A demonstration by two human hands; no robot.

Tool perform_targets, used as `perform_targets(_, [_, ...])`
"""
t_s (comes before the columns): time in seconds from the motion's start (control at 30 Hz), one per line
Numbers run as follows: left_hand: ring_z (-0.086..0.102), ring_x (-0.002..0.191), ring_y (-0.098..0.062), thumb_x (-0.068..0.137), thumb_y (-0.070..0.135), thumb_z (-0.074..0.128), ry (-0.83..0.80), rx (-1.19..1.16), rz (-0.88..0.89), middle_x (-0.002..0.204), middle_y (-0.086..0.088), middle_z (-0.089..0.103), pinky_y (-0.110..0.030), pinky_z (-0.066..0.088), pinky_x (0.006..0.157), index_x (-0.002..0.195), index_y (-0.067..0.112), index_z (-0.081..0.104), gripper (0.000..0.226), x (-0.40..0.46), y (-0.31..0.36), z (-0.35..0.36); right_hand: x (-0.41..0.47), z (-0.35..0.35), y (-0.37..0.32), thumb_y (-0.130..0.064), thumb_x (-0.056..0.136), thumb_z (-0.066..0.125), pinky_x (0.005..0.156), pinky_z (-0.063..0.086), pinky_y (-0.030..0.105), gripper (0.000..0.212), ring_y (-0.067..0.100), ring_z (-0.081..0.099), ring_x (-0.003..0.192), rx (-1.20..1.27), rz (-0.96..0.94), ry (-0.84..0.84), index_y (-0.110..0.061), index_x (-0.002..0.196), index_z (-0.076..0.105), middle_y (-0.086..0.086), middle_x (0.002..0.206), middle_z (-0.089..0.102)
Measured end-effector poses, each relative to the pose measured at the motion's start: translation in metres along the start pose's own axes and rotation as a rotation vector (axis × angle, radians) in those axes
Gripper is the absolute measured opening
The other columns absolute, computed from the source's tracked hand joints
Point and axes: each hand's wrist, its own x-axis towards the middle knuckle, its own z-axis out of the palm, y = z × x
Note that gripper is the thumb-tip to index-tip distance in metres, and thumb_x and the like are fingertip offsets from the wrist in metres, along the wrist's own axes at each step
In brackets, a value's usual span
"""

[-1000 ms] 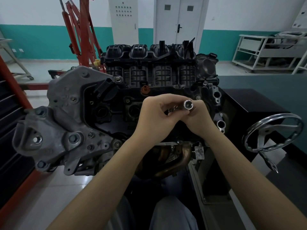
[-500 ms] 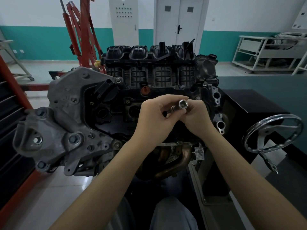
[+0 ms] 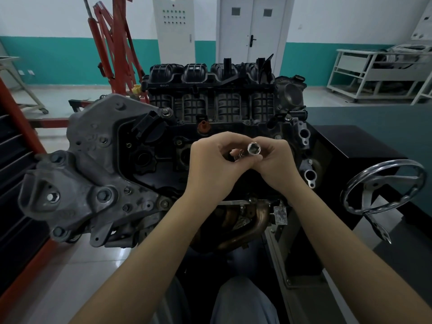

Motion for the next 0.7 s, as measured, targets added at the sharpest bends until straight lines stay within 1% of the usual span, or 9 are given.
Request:
perform_targets(0.1, [0.069,0.084,-0.002,0.073,0.002,0.079,0.077,0.013,0.009,0.083,0.019,0.068,-0.020,0.055,0.080,0.090,0.026,0.070,0.030,-0.0023,0.0003,0.0041,-0.0004,0.0002,-0.0028,0.001,0.081,0.070,0.081,0.050,0.018,0.029,0.006,0.069,0.093,0.003,-0.004,-0.040,-0.016,0.104,0.067,-0.012,0.095,0.071])
perform_targets(0.2, [0.070,0.090,-0.008,0.077,-0.005,0.073,-0.002,-0.047,0.007,0.090,0.010,0.071,-0.026,0.056,0.084,0.097,0.019,0.071,0.031,-0.0009,-0.0014,0.0018,-0.0003,0.0016,-0.0053,-0.002,0.082,0.066,0.078,0.048,0.013,0.029,-0.002,0.067,0.089,-0.018,0.004,-0.074,-0.027,0.097,0.066,-0.024,0.088,0.070])
perform_targets(0.3, [0.070,0.093,-0.012,0.077,-0.006,0.073,-0.084,-0.041,0.010,0.094,0.001,0.073,-0.031,0.056,0.086,0.098,0.016,0.072,0.030,-0.0002,-0.0018,-0.0006,-0.0008,0.0007,-0.0020,0.002,0.078,0.072,0.077,0.051,0.017,0.025,0.004,0.069,0.083,-0.008,0.008,-0.014,-0.018,0.092,0.071,-0.014,0.085,0.072])
perform_targets(0.37, [0.069,0.090,-0.010,0.075,-0.002,0.077,-0.017,0.004,0.017,0.090,0.003,0.073,-0.030,0.056,0.084,0.094,0.017,0.073,0.027,-0.0020,-0.0019,0.0006,-0.0008,0.0008,-0.0010,0.003,0.075,0.075,0.077,0.053,0.023,0.022,0.009,0.070,0.083,-0.004,0.007,0.006,-0.009,0.093,0.072,-0.003,0.085,0.072])
perform_targets(0.4, [0.069,0.087,-0.008,0.074,-0.001,0.078,0.024,0.015,0.018,0.088,0.005,0.072,-0.028,0.057,0.082,0.092,0.019,0.072,0.028,-0.0032,-0.0019,0.0016,-0.0008,0.0010,-0.0014,0.003,0.075,0.076,0.077,0.053,0.022,0.022,0.009,0.070,0.083,-0.001,0.002,0.009,-0.010,0.093,0.071,-0.003,0.085,0.072])
perform_targets(0.47, [0.069,0.086,-0.006,0.074,-0.001,0.077,0.054,0.011,0.020,0.087,0.009,0.072,-0.026,0.057,0.082,0.093,0.020,0.072,0.029,-0.0043,-0.0018,0.0032,-0.0010,0.0012,-0.0036,0.001,0.076,0.074,0.077,0.050,0.017,0.026,0.003,0.069,0.084,-0.004,-0.009,-0.009,-0.015,0.096,0.069,-0.013,0.087,0.071])
perform_targets(0.57, [0.070,0.091,-0.008,0.078,-0.006,0.072,0.003,-0.081,-0.017,0.092,0.007,0.072,-0.030,0.056,0.086,0.096,0.018,0.072,0.030,-0.0028,-0.0012,0.0026,-0.0012,0.0027,-0.0083,0.000,0.080,0.067,0.076,0.047,0.009,0.033,-0.007,0.065,0.085,-0.008,-0.005,-0.052,-0.029,0.095,0.064,-0.027,0.083,0.069])
perform_targets(0.63, [0.070,0.095,-0.013,0.079,-0.010,0.069,-0.061,-0.128,-0.020,0.095,-0.001,0.073,-0.035,0.056,0.088,0.100,0.015,0.071,0.032,-0.0015,-0.0003,0.0015,-0.0011,0.0025,-0.0082,0.002,0.078,0.068,0.073,0.047,0.008,0.035,-0.009,0.065,0.081,0.017,0.010,-0.039,-0.031,0.089,0.064,-0.029,0.081,0.069])
perform_targets(0.7, [0.069,0.096,-0.014,0.078,-0.009,0.071,-0.109,-0.088,-0.006,0.097,-0.002,0.073,-0.036,0.056,0.088,0.102,0.012,0.072,0.031,-0.0009,0.0003,0.0018,-0.0005,0.0019,-0.0046,0.005,0.075,0.072,0.072,0.048,0.009,0.034,-0.006,0.067,0.079,0.012,0.007,-0.007,-0.027,0.085,0.068,-0.025,0.078,0.070])
